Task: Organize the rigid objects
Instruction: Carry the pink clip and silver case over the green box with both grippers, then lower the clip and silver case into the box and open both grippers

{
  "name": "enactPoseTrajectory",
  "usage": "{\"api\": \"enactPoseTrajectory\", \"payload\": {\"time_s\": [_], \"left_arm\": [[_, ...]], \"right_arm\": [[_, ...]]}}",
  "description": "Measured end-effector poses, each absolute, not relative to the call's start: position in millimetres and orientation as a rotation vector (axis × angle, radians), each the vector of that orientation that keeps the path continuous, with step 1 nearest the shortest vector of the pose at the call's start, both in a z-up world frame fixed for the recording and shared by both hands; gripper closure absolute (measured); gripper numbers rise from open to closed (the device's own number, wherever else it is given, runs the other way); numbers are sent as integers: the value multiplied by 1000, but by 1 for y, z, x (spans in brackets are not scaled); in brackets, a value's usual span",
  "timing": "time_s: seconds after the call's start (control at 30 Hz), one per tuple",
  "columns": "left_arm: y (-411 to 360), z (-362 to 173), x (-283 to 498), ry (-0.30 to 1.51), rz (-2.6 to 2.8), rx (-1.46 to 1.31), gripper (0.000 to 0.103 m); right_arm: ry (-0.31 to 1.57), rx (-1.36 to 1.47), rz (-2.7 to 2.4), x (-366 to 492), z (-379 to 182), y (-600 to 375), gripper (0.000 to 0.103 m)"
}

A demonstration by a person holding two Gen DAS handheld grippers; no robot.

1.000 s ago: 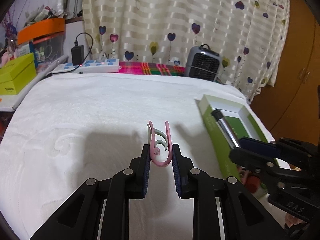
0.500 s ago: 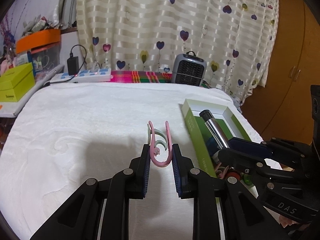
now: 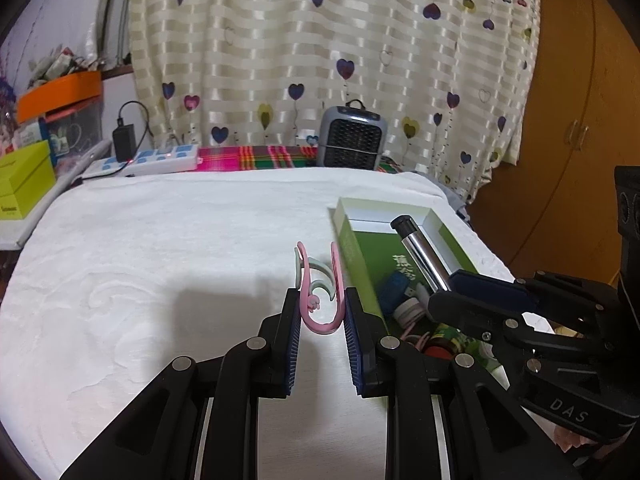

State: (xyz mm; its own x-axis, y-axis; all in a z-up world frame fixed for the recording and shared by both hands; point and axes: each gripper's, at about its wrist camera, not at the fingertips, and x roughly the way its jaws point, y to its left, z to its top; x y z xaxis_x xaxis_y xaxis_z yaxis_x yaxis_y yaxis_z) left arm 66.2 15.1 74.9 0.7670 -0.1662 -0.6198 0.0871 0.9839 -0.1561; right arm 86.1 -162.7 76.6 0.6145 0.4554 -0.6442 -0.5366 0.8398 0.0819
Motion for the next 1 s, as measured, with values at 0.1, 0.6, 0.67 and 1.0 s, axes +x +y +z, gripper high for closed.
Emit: {"api": "enactPoseTrajectory", "payload": {"time_s": [0.1, 0.6, 0.67, 1.0], "left_arm": [[5, 74, 69, 687, -159, -115, 83], [-42, 62, 84, 720, -262, -77, 83], [-45, 61, 85, 723, -268, -73, 83], [-57, 50, 91, 749, -296, -62, 83]], "right_arm": [[707, -106, 554, 87, 75, -174, 80], [741, -39, 450, 97, 64, -229, 79], [743, -34, 445, 98, 63, -233, 79], [764, -9, 427, 101, 53, -245, 79]]}}
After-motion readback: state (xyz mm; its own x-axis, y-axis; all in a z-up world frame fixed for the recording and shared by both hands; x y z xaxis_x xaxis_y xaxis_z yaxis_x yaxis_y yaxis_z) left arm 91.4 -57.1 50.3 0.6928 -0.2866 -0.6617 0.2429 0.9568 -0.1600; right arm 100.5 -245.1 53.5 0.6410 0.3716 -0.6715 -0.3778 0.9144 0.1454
